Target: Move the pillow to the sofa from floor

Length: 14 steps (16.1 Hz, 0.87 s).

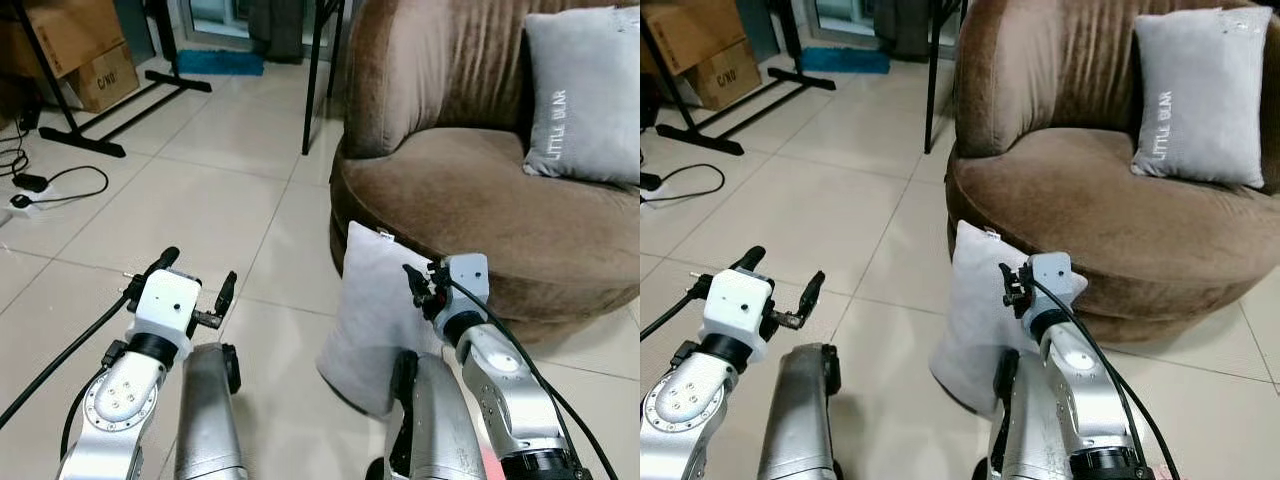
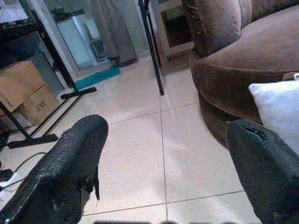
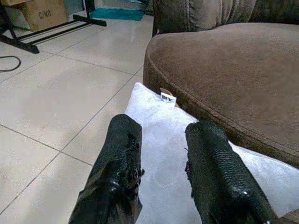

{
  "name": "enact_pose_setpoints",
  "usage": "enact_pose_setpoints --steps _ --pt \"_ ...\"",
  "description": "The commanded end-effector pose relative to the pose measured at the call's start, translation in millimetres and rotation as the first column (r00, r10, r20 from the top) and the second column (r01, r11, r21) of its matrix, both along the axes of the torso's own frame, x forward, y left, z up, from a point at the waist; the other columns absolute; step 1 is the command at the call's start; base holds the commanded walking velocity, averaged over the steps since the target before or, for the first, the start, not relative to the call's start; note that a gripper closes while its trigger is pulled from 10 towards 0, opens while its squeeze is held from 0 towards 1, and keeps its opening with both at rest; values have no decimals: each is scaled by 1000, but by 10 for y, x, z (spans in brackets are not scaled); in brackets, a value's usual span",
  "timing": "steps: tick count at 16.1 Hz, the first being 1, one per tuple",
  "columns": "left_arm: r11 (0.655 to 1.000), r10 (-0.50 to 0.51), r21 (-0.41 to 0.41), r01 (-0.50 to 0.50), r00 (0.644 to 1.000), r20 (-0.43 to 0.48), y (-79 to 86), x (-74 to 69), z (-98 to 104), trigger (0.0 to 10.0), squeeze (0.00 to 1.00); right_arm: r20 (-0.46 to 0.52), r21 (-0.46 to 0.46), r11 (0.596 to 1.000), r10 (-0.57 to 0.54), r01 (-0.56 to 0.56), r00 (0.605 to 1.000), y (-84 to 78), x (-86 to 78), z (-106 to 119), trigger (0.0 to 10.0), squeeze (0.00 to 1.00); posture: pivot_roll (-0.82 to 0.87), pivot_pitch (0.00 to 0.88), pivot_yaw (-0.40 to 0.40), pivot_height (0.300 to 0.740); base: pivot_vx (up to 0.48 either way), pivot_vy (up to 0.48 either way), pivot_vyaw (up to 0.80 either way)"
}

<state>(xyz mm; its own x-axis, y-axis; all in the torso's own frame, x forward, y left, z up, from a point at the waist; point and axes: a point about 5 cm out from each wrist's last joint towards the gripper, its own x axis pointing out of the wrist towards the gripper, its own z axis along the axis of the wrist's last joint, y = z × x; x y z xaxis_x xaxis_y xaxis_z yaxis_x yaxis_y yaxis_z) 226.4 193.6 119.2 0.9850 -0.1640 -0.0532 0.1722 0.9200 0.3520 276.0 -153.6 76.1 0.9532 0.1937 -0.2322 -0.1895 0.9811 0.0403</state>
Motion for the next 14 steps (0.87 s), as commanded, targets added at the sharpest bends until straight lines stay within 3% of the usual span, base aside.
enact_pose_setpoints --steps 1,2,3,6,9,12,14 --pt "990 -141 10 141 990 -26 -97 39 45 10000 0 -16 -13 997 -76 75 997 -88 297 -43 10000 1000 51 147 -18 411 0 0 0" --pt "959 -283 12 285 957 -55 -191 41 107 10000 0 -7 -9 989 -146 146 989 -133 621 13 10000 1000 51 157 -18 411 0 0 0" --pt "956 -292 9 293 954 -63 -198 40 112 10000 0 3 30 988 -148 148 989 -112 678 53 10000 1000 49 159 -20 411 0 0 0" --pt "961 -275 3 276 959 -60 -213 38 91 10000 0 12 81 990 -116 115 993 -38 619 43 10000 1000 39 160 -24 411 0 0 0" --pt "955 -298 1 298 953 -62 -218 51 131 10000 0 -17 10 987 -158 158 987 -44 689 -69 10000 1000 49 176 -20 411 0 0 0" --pt "943 -330 13 332 941 -78 -168 9 180 10000 0 -6 -39 976 -214 214 977 -80 768 -31 10000 1000 73 221 -17 411 0 0 0" --pt "934 -352 26 356 931 -97 -117 -67 215 10000 0 49 -282 916 -283 286 958 -188 818 14 10000 1000 101 257 -20 411 0 0 0"
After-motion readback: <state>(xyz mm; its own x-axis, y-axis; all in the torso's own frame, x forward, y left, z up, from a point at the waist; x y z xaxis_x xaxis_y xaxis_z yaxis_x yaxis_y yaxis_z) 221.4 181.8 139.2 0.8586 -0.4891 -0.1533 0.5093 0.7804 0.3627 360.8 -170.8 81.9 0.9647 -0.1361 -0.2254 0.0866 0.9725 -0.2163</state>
